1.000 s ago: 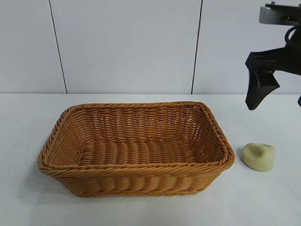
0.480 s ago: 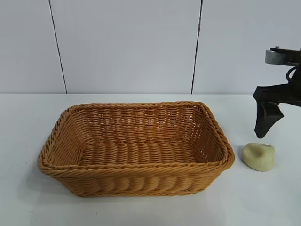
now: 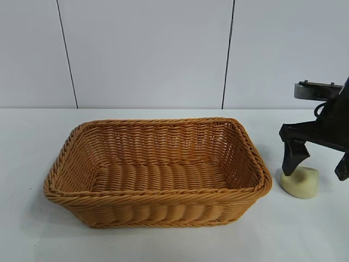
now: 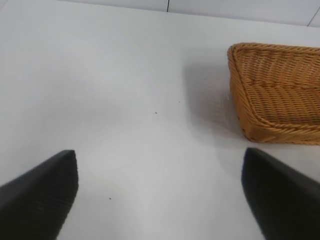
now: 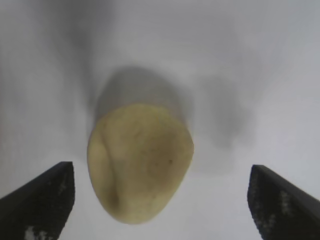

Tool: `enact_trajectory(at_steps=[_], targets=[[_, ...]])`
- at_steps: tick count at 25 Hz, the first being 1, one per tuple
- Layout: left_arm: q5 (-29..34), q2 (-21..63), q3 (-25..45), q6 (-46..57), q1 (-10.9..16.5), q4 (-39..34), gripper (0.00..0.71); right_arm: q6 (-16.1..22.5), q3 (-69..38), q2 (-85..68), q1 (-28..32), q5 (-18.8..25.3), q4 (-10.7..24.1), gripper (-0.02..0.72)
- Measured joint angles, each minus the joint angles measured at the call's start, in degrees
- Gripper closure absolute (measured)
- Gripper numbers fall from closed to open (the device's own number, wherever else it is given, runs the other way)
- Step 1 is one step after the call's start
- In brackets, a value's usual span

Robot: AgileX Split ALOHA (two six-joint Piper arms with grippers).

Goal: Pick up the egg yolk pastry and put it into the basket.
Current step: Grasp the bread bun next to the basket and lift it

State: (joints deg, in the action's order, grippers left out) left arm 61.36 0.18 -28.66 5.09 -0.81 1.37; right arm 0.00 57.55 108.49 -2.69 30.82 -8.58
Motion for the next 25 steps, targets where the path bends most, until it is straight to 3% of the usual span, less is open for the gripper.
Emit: enact_trajectory(at_steps=[5, 13, 16, 17, 20, 25], targets=[[0.0, 0.0, 0.0, 0.0, 0.0, 0.0, 0.067, 0.0, 0.0, 0.0, 0.0, -0.12, -0.04, 0.197], [0.0, 0.0, 0.0, 0.0, 0.0, 0.0, 0.067, 0.0, 0.0, 0.0, 0.0, -0.59, -0.04, 0.36], [0.0, 0.0, 0.0, 0.0, 0.0, 0.0, 0.067, 0.0, 0.0, 0.0, 0.0, -0.64, -0.04, 0.47], [0.0, 0.0, 0.0, 0.0, 0.0, 0.0, 0.067, 0.0, 0.0, 0.0, 0.0, -0.64, -0.04, 0.548], [0.0, 0.0, 0.0, 0.0, 0.0, 0.0, 0.067, 0.0, 0.0, 0.0, 0.0, -0.77, -0.04, 0.65], [0.0, 0.0, 0.0, 0.0, 0.0, 0.0, 0.067, -0.31, 0.0, 0.0, 0.0, -0.77, -0.04, 0.7]])
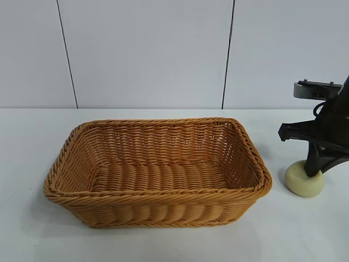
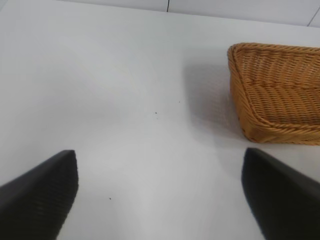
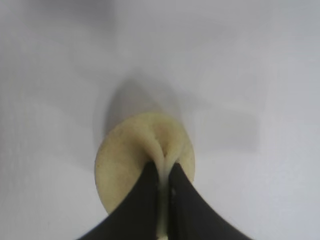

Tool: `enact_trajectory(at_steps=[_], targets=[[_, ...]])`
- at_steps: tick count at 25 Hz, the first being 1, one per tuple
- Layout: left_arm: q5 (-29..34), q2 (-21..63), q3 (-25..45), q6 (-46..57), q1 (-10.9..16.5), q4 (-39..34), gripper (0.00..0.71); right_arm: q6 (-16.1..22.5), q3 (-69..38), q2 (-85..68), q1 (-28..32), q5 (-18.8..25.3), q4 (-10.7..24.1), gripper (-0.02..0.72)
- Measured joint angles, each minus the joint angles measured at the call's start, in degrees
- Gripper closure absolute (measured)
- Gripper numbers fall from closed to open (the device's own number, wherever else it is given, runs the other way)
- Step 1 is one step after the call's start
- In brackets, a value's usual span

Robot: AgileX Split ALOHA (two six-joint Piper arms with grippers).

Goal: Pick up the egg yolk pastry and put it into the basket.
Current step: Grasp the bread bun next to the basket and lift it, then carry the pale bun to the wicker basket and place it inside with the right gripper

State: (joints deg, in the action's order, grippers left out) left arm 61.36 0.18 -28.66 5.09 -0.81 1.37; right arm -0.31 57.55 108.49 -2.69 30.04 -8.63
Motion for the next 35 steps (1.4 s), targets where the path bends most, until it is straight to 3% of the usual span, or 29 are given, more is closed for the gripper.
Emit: enact_trajectory(at_steps=[4, 14, 17, 26, 29, 35], targets=[[0.0, 0.0, 0.0, 0.0, 0.0, 0.0, 0.067, 0.0, 0.68, -0.91, 0.0, 2.16, 0.0, 0.7], [0.0, 0.0, 0.0, 0.0, 0.0, 0.0, 0.067, 0.0, 15.49, -8.98, -0.09, 19.7, -1.39, 0.7], [0.0, 0.0, 0.0, 0.0, 0.0, 0.0, 0.067, 0.0, 18.59, -9.05, -2.04, 22.41, -1.85, 0.7], [0.0, 0.0, 0.0, 0.0, 0.0, 0.0, 0.067, 0.31, 21.67, -9.05, -16.66, 22.4, -4.06, 0.7], [0.0, 0.0, 0.0, 0.0, 0.0, 0.0, 0.067, 1.23, 21.67, -8.44, -24.34, 18.46, -4.13, 0.7], [0.0, 0.0, 0.0, 0.0, 0.0, 0.0, 0.067, 2.6, 21.72, -0.82, -29.99, 11.79, -4.08, 0.7]])
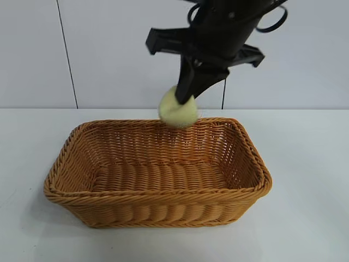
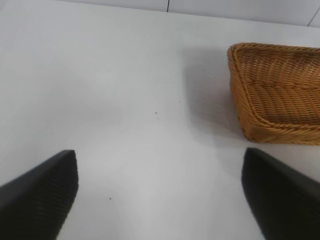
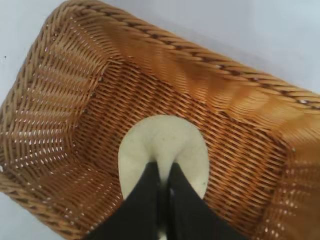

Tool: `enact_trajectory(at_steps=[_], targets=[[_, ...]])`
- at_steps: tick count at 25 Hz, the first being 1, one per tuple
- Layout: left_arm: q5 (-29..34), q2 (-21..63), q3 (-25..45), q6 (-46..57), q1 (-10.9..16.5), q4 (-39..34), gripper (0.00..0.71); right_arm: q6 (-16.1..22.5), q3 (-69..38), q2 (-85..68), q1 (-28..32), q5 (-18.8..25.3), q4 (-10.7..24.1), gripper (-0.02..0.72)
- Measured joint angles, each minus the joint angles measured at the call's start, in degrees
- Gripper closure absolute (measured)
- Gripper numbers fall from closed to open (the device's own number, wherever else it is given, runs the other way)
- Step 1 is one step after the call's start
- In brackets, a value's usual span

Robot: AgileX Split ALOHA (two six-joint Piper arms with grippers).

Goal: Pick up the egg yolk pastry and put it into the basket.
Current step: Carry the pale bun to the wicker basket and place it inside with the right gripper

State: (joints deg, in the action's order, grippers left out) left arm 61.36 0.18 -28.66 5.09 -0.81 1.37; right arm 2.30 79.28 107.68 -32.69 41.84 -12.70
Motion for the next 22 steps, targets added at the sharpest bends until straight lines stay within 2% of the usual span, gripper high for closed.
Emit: enact_trajectory(at_steps=[5, 9, 11, 12, 15, 17, 19, 22], targets=[[0.0, 0.0, 0.0, 0.0, 0.0, 0.0, 0.067, 0.19, 0.0, 7.99, -0.2, -3.25, 0.15, 0.7], [0.0, 0.0, 0.0, 0.0, 0.0, 0.0, 0.067, 0.19, 0.0, 10.52, -0.2, -3.31, 0.15, 0.698], [0.0, 0.0, 0.0, 0.0, 0.0, 0.0, 0.067, 0.19, 0.18, 10.46, -0.2, -3.15, 0.15, 0.661], [0.0, 0.0, 0.0, -0.05, 0.0, 0.0, 0.067, 0.19, 0.65, 10.46, -0.2, -2.78, 0.09, 0.609], [0.0, 0.0, 0.0, -0.11, 0.0, 0.0, 0.067, 0.19, 2.5, 10.46, -0.2, -0.6, 0.05, 0.352], [0.0, 0.0, 0.0, -0.11, 0.0, 0.0, 0.067, 0.19, 5.06, 10.46, -0.2, 2.43, 0.03, 0.197], [0.0, 0.0, 0.0, -0.11, 0.0, 0.0, 0.067, 0.19, 8.29, 10.46, -0.2, 6.17, 0.24, 0.138], [0.0, 0.0, 0.0, -0.11, 0.0, 0.0, 0.067, 1.63, 15.02, 10.21, -0.2, 13.14, 1.45, 0.11]])
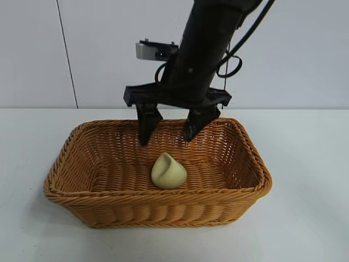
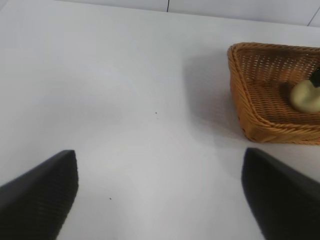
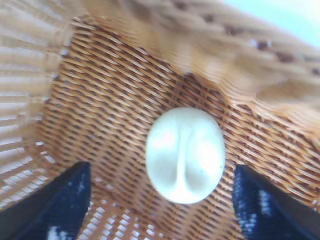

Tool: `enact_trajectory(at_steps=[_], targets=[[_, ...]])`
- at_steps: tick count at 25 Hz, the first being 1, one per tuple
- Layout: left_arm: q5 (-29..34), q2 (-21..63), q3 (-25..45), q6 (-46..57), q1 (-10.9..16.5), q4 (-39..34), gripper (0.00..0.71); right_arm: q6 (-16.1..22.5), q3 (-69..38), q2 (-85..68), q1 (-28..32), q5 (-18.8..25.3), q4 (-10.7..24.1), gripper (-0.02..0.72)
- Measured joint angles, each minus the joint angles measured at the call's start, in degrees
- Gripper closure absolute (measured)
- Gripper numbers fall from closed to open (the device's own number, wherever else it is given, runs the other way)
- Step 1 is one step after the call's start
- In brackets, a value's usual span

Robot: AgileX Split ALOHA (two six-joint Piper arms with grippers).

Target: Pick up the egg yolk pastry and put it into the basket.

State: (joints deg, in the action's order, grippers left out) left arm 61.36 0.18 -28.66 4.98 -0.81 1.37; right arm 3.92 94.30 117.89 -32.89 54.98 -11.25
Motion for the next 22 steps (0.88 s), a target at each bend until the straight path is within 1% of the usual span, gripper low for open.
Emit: enact_trajectory(at_steps=[2, 3, 4, 6, 8, 10, 16, 22], targets=[[0.0, 0.0, 0.0, 0.0, 0.0, 0.0, 0.067, 1.82, 4.73, -0.12, 0.0, 4.51, 1.91, 0.107], [0.0, 0.0, 0.0, 0.0, 0.0, 0.0, 0.067, 3.08, 7.15, -0.22, 0.0, 6.73, 3.51, 0.107], [0.0, 0.0, 0.0, 0.0, 0.0, 0.0, 0.067, 3.85, 9.02, -0.31, 0.0, 8.45, 5.22, 0.107], [0.0, 0.0, 0.0, 0.0, 0.0, 0.0, 0.067, 5.36, 12.72, -0.4, 0.13, 12.06, 9.94, 0.107], [0.0, 0.0, 0.0, 0.0, 0.0, 0.0, 0.067, 6.06, 14.85, -0.4, 0.75, 13.85, 13.45, 0.107], [0.0, 0.0, 0.0, 0.0, 0.0, -0.02, 0.067, 6.12, 15.36, -0.4, 2.41, 14.17, 14.28, 0.107], [0.0, 0.0, 0.0, 0.0, 0.0, -0.02, 0.067, 6.13, 15.42, -0.4, 10.62, 14.47, 14.41, 0.107], [0.0, 0.0, 0.0, 0.0, 0.0, -0.02, 0.067, 5.66, 15.42, -0.4, 21.98, 14.47, 14.89, 0.107]])
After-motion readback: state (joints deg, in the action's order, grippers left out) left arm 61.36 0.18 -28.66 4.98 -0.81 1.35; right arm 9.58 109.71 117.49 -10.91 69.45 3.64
